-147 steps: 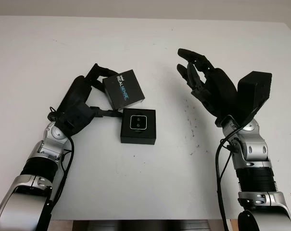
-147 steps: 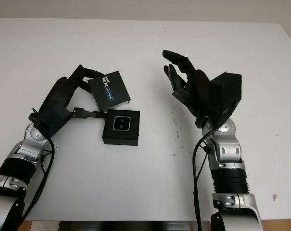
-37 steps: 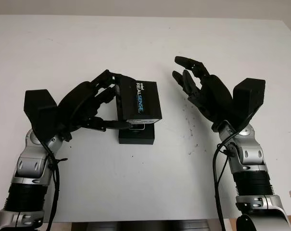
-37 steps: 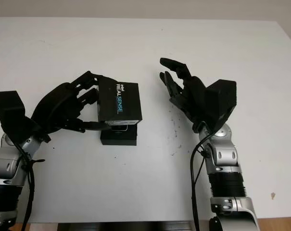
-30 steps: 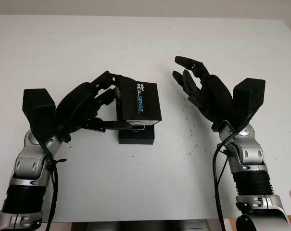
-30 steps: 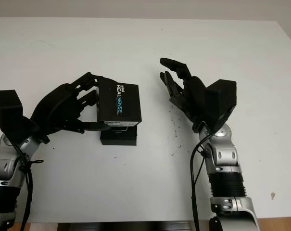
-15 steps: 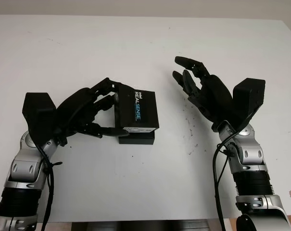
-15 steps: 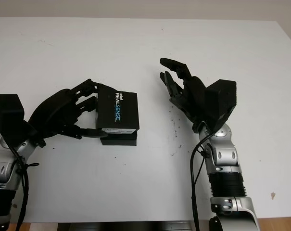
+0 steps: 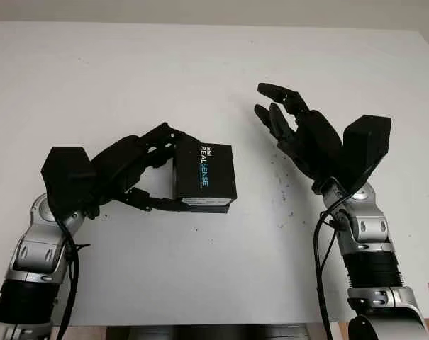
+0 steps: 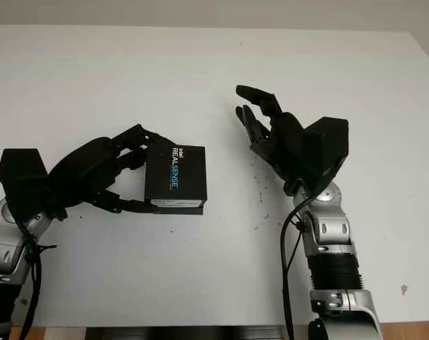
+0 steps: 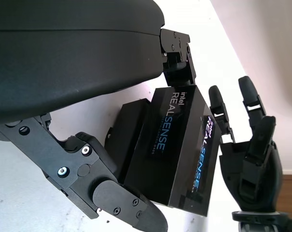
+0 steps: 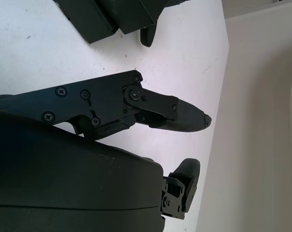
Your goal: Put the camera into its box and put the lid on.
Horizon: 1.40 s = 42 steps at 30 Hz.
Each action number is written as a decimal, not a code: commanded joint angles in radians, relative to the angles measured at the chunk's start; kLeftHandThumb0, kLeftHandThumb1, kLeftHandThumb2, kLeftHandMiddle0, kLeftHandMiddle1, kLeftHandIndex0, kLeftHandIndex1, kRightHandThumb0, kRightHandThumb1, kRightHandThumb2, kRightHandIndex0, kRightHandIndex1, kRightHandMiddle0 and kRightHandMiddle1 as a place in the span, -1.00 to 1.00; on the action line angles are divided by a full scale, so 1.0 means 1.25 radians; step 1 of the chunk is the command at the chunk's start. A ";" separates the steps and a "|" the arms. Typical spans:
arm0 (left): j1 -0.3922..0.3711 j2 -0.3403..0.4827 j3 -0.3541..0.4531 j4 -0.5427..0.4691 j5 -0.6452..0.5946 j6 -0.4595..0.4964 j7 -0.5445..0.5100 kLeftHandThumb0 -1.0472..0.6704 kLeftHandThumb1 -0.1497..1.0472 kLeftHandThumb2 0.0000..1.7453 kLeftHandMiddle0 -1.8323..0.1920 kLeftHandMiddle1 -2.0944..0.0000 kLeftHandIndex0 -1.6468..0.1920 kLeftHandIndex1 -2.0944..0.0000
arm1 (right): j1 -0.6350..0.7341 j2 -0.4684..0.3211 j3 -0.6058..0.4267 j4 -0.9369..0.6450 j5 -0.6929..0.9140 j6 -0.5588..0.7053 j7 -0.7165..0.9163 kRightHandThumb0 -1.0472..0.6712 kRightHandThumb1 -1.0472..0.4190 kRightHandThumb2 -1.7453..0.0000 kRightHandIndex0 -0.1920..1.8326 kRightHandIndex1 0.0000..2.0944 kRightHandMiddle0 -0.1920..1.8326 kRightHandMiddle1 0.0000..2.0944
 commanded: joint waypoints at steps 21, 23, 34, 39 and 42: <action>0.008 -0.025 -0.039 0.009 0.016 -0.033 0.001 -0.31 1.00 -0.56 0.71 0.95 0.33 -0.66 | -0.001 -0.003 -0.002 -0.007 -0.001 0.000 0.007 -0.40 -1.00 0.31 -0.61 -0.95 -1.00 -0.16; 0.001 -0.037 -0.042 0.021 0.012 -0.043 -0.001 -0.29 1.00 -0.55 0.72 0.95 0.34 -0.65 | -0.001 -0.001 -0.001 -0.009 -0.003 0.003 0.001 -0.40 -1.00 0.31 -0.61 -0.94 -1.00 -0.15; -0.014 -0.057 -0.072 0.024 0.065 -0.083 0.034 -0.29 1.00 -0.63 0.78 0.96 0.34 -0.54 | 0.001 -0.006 -0.003 -0.007 -0.002 0.002 0.007 -0.41 -1.00 0.31 -0.61 -0.95 -1.00 -0.18; 0.001 -0.051 -0.072 0.008 0.087 -0.101 0.058 -0.28 1.00 -0.59 0.78 0.95 0.35 -0.56 | 0.001 -0.009 0.000 -0.007 -0.006 0.001 0.012 -0.40 -1.00 0.30 -0.61 -0.95 -1.00 -0.17; 0.009 -0.045 -0.070 0.009 0.094 -0.114 0.062 -0.27 1.00 -0.58 0.77 0.95 0.38 -0.57 | 0.001 -0.007 -0.002 -0.005 -0.004 0.004 0.012 -0.41 -1.00 0.31 -0.61 -0.95 -0.99 -0.17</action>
